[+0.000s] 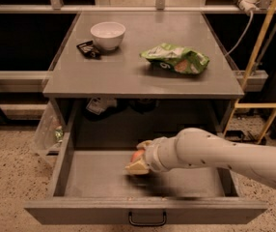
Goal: Pick apple from top drawer and place on counter
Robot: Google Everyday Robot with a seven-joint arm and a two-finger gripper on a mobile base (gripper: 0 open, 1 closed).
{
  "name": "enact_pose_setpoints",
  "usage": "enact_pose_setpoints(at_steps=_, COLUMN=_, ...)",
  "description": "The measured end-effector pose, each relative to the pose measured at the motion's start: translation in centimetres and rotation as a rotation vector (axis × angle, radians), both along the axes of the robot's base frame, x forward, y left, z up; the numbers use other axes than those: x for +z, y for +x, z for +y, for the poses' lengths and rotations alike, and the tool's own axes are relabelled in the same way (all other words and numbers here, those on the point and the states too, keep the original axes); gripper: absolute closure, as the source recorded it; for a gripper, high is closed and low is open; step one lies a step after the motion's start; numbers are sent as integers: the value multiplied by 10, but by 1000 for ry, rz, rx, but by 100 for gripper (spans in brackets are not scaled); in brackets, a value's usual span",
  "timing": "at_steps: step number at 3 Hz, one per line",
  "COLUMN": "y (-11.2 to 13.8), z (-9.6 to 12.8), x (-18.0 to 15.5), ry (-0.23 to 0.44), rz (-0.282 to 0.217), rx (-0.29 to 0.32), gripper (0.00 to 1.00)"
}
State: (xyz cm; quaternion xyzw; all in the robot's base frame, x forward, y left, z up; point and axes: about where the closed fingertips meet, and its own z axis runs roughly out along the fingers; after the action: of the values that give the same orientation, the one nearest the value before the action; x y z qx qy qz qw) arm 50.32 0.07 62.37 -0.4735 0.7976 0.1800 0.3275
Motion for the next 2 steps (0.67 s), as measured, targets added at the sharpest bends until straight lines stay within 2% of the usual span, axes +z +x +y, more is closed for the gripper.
enact_pose_setpoints(at_steps=1, y=0, z=0, x=2, ry=0, rz=0, rx=0, gripper=100)
enact_pose_setpoints(at_steps=2, y=1, z=-2, x=1, ry=-19, rz=6, rx=-7, gripper=81)
